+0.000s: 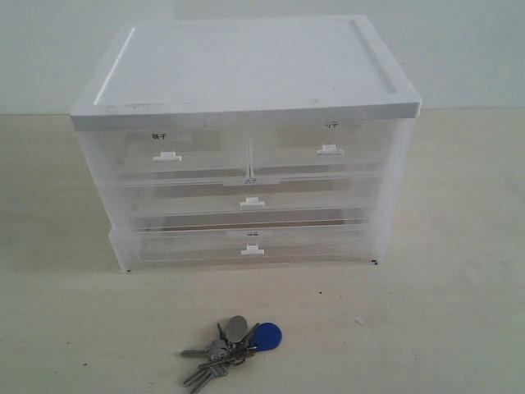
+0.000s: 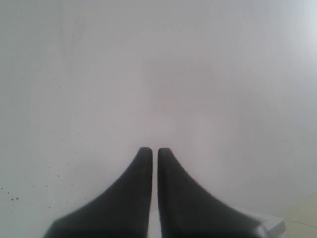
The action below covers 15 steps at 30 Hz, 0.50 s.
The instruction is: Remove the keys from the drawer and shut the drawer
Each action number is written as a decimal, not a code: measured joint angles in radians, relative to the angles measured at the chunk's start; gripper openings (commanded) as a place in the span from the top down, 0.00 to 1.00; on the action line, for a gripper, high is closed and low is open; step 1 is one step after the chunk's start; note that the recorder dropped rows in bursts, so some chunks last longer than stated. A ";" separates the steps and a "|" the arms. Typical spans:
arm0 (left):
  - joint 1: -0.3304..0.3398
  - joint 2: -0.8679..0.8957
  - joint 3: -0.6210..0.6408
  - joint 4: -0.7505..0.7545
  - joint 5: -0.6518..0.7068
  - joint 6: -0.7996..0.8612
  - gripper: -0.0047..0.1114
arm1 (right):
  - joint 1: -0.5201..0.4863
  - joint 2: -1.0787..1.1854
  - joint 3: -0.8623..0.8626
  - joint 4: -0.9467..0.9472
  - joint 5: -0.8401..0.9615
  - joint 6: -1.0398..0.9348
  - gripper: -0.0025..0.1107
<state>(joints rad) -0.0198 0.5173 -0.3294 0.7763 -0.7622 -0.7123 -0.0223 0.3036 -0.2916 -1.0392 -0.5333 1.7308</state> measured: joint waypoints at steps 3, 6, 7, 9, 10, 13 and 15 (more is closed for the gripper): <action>0.000 0.000 0.000 0.000 0.000 0.000 0.92 | 0.000 -0.010 0.014 0.007 -0.069 -0.007 0.98; 0.000 0.000 0.000 0.000 0.000 0.000 0.92 | 0.000 -0.066 0.047 0.016 -0.084 -0.051 0.98; 0.000 0.000 0.000 0.000 0.000 0.000 0.92 | 0.000 -0.092 0.059 0.031 -0.086 -0.071 0.98; 0.000 0.000 0.000 0.000 0.000 0.000 0.92 | 0.000 -0.145 0.101 0.087 -0.088 -0.136 0.98; 0.000 0.000 0.000 0.000 0.000 0.000 0.92 | 0.000 -0.165 0.127 0.118 -0.088 -0.177 0.98; 0.000 0.000 0.000 0.000 0.000 0.000 0.92 | 0.000 -0.251 0.238 0.282 -0.090 -0.340 0.98; 0.000 0.000 0.000 0.000 0.000 0.000 0.92 | 0.000 -0.281 0.277 0.355 -0.082 -0.412 0.98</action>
<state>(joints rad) -0.0198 0.5173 -0.3294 0.7763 -0.7622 -0.7123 -0.0223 0.0230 -0.0145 -0.6839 -0.6155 1.3192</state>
